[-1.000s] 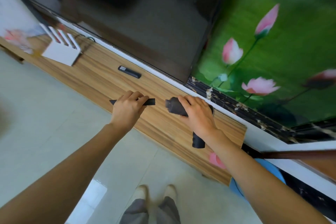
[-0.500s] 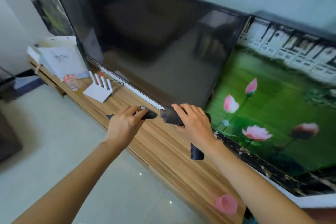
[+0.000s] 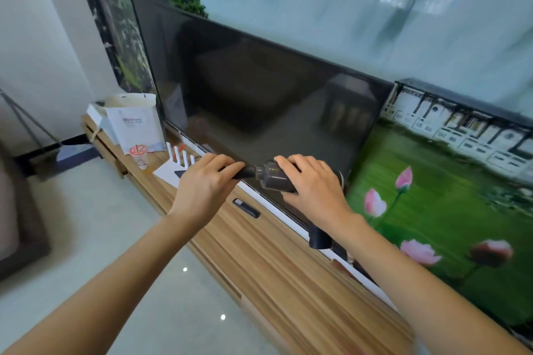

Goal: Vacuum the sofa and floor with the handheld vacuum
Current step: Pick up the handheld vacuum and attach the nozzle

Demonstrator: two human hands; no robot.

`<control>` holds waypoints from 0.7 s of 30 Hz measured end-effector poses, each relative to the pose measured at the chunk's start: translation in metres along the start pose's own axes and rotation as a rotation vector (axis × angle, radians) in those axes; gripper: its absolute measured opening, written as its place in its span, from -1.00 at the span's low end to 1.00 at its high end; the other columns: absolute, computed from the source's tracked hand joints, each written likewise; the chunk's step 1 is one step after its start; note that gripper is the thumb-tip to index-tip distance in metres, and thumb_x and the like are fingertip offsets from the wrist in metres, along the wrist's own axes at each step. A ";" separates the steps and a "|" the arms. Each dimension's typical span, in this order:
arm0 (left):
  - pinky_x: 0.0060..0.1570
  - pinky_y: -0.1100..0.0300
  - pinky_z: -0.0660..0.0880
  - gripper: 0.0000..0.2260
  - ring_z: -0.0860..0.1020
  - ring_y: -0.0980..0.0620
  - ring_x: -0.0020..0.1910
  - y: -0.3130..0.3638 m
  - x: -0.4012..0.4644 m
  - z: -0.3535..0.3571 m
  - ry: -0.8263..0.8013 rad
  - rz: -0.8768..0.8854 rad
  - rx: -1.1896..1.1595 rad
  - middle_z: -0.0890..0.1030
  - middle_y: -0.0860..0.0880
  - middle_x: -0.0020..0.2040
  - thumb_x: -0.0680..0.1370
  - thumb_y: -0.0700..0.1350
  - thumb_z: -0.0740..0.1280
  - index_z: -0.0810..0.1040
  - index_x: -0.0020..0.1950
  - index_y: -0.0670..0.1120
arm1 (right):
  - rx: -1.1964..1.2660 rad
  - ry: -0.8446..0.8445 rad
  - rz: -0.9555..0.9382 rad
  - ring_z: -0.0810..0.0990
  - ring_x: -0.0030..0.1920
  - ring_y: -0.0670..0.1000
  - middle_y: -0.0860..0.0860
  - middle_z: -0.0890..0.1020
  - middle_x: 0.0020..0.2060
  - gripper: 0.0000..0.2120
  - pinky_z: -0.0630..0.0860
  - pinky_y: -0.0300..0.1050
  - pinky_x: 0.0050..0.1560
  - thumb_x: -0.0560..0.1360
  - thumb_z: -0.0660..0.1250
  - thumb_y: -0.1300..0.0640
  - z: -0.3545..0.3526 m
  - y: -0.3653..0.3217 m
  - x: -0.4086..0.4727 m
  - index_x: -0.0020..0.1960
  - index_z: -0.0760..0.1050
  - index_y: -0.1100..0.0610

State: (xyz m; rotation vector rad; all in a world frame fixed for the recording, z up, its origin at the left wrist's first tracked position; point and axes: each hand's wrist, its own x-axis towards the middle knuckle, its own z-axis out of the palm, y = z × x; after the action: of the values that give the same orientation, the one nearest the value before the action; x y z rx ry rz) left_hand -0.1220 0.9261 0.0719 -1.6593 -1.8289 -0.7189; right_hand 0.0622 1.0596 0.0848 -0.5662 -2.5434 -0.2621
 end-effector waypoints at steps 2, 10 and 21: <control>-0.38 0.09 0.51 -0.76 0.55 -0.12 -0.22 0.000 0.002 -0.004 0.011 0.004 0.010 0.63 -0.10 -0.15 0.38 -0.23 0.53 0.66 0.03 -0.17 | -0.007 0.003 -0.009 0.60 -0.09 0.12 0.06 0.60 -0.04 -0.39 0.51 -0.01 -0.09 0.24 0.56 0.14 -0.004 -0.001 0.003 0.26 0.50 0.15; -0.38 0.13 0.50 -0.71 0.57 -0.11 -0.23 0.005 0.002 -0.016 0.012 0.035 0.024 0.64 -0.12 -0.15 0.34 -0.23 0.56 0.66 0.03 -0.18 | -0.029 -0.001 -0.034 0.60 -0.09 0.13 0.09 0.61 -0.04 -0.40 0.53 0.00 -0.10 0.27 0.56 0.12 -0.011 -0.002 0.004 0.26 0.50 0.16; -0.40 0.17 0.47 -0.74 0.57 -0.12 -0.23 0.009 -0.003 -0.027 0.008 0.002 -0.015 0.64 -0.11 -0.17 0.35 -0.22 0.55 0.67 0.03 -0.17 | -0.005 0.043 -0.025 0.60 -0.12 0.09 0.03 0.62 -0.06 -0.40 0.52 -0.07 -0.14 0.22 0.59 0.11 -0.023 -0.006 -0.002 0.22 0.53 0.11</control>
State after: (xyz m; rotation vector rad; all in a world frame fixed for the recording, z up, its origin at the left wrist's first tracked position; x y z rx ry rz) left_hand -0.1113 0.9055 0.0889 -1.6654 -1.8205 -0.7382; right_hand 0.0713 1.0474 0.1030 -0.5249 -2.5101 -0.2867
